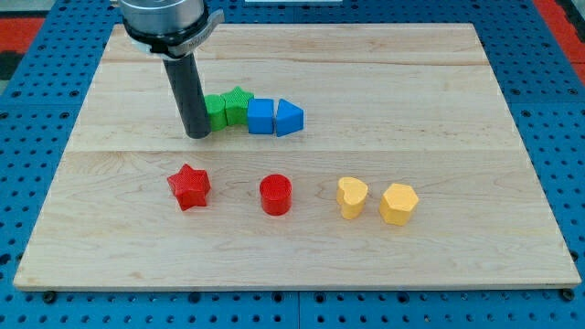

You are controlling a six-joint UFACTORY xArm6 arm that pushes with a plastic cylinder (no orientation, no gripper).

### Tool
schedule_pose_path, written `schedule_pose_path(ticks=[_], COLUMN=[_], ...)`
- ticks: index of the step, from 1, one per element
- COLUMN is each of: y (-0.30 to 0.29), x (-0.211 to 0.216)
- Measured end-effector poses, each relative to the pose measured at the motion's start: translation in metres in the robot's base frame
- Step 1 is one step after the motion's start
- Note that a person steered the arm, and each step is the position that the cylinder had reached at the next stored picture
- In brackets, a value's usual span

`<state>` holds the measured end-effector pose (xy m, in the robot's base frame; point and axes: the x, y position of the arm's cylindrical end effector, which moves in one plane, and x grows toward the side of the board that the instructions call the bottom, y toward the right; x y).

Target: Point at the red star

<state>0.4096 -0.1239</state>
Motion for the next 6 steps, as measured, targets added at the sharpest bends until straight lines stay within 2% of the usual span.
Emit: schedule_pose_path(ticks=[1,2,4,6], y=[0.001,-0.023,-0.056,-0.024], x=[-0.002,0.012,0.063,0.098])
